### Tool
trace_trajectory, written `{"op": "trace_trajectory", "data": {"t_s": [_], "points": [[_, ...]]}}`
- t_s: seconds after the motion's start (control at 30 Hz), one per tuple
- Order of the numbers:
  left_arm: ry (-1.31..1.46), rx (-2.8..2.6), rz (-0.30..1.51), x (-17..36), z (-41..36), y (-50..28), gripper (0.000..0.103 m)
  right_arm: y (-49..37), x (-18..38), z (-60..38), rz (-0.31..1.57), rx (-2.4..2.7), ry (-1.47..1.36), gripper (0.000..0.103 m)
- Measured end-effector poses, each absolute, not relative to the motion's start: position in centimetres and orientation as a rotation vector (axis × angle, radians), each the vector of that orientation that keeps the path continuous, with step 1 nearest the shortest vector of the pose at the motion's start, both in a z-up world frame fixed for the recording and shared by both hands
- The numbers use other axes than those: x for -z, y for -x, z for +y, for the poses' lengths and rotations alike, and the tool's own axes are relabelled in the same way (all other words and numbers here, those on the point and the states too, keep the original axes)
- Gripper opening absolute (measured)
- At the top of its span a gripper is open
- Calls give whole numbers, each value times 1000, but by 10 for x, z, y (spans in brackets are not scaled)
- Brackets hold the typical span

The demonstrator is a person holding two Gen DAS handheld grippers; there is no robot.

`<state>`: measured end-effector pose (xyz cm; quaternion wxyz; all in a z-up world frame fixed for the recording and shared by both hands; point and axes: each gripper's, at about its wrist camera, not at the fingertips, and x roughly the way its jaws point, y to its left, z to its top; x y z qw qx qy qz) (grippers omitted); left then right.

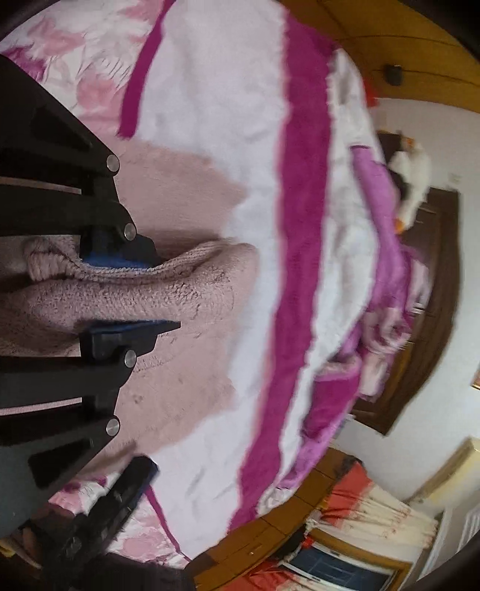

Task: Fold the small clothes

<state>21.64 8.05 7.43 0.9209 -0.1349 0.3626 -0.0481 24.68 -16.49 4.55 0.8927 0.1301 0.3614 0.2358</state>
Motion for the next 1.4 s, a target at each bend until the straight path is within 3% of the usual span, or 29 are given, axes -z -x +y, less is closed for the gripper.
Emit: {"op": "trace_trajectory", "data": {"t_s": [0.17, 0.33, 0.5, 0.9, 1.0, 1.07, 1.23, 1.4], "points": [[231, 43, 674, -98, 108, -205, 0, -245, -49, -163, 749, -517, -290, 69], [219, -14, 897, -51, 139, -219, 6, -243, -41, -143, 788, -554, -243, 70], [339, 5, 866, -43, 157, -202, 12, -238, -34, -123, 808, -588, -185, 70], [366, 85, 943, -56, 132, -144, 18, -237, -34, -122, 815, -602, -201, 70], [349, 83, 929, -48, 125, -139, 16, -235, -34, -120, 817, -612, -198, 70], [376, 73, 899, -49, 131, -136, 0, -233, -34, -119, 816, -617, -194, 70], [456, -8, 789, -66, 157, -114, 0, -229, -39, -118, 802, -630, -188, 70], [456, -41, 936, -24, 161, -124, 0, -227, -31, -105, 844, -633, -126, 70]]}}
